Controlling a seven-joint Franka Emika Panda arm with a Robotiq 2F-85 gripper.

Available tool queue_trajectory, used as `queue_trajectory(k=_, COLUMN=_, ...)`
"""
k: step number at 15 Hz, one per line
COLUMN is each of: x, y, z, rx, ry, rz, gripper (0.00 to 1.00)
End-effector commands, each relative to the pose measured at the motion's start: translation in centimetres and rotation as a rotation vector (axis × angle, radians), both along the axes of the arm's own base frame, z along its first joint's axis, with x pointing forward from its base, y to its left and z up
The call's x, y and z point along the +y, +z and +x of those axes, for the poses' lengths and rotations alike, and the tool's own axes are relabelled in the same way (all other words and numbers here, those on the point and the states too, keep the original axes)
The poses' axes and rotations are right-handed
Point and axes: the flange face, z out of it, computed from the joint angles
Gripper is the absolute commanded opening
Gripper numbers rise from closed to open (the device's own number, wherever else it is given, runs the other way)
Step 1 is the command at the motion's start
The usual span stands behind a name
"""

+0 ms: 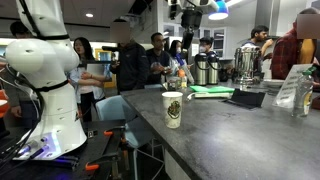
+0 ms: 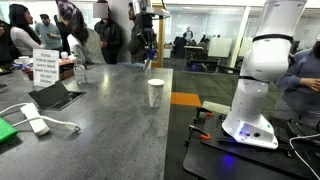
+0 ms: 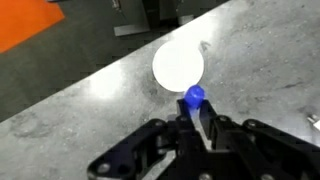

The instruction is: Take the pen out of the cup and put it on the counter

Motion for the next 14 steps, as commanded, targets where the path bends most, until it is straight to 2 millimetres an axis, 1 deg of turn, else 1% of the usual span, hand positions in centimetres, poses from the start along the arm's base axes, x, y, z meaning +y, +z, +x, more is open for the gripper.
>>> queue_trajectory(k=1, x=1.3, y=-4.5, z=4.4, rx=-0.095, ry=-0.054, rz=-0.137, gripper=0.05)
queue_trajectory(k=3, x=3.0, y=-8.2, z=6.5, rx=-0.168, ry=-0.093, rz=-0.212, gripper=0.05)
queue_trajectory(k=5, x=5.4, y=-11.2, z=7.6, rx=-0.195, ry=-0.14, rz=-0.287, gripper=0.05)
queue_trajectory(k=8, x=8.7, y=-14.4, z=7.5, rx=-0.202, ry=-0.206, rz=-0.407, gripper=0.05)
queue_trajectory(k=11, x=11.6, y=-16.2, z=6.5, rx=-0.225, ry=-0.267, rz=-0.492, gripper=0.05)
queue_trajectory(k=12, x=12.3, y=-16.5, z=6.4, rx=-0.24, ry=-0.283, rz=-0.52, gripper=0.09)
queue_trajectory(k=13, x=12.6, y=-16.7, z=6.3, rx=-0.258, ry=-0.296, rz=-0.537, gripper=0.44)
queue_trajectory(k=14, x=13.0, y=-16.8, z=6.3, rx=-0.276, ry=-0.304, rz=-0.55, gripper=0.44)
